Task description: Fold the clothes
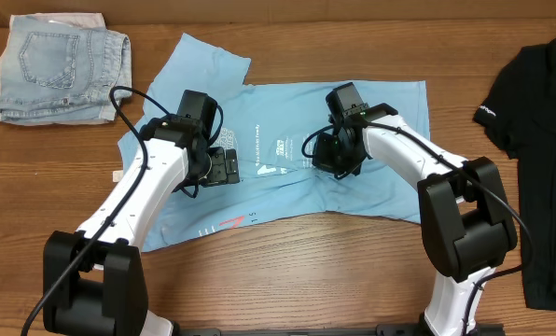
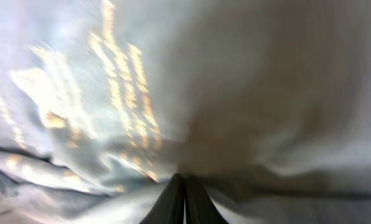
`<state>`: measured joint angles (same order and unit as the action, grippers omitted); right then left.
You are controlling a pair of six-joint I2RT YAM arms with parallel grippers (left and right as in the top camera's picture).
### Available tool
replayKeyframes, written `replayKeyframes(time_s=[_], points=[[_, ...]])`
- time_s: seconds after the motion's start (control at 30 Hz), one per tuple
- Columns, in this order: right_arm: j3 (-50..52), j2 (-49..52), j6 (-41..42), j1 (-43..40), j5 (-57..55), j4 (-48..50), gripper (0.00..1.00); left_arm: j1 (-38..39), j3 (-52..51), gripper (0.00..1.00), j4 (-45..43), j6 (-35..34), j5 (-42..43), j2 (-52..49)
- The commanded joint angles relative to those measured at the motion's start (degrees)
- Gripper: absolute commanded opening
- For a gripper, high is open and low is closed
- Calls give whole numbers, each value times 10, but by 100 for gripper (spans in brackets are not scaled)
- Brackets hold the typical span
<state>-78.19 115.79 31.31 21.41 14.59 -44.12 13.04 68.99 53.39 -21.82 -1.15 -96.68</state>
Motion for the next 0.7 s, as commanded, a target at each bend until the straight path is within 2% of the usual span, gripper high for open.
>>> replayKeyframes(time_s=[0.0,0.17,0.33,0.47,0.53,0.67], points=[[2,2,2,-2,-4,27,6,-3,5,100,-6,15,-3,-5],[-5,2,2,-3,-26,57,6,-3,5,100,-9,15,-3,-5],[-72,2,-3,-10,19,-60,4,-3,5,100,-5,15,-3,-5],[-100,2,-48,-5,22,-170,5,-3,5,100,-6,15,-3,-5],[-85,3,-59,6,22,-197,5,-3,5,100,-10,15,-3,-5],[-52,3,-58,26,35,-175,6,-3,5,100,-14,15,-3,-5]])
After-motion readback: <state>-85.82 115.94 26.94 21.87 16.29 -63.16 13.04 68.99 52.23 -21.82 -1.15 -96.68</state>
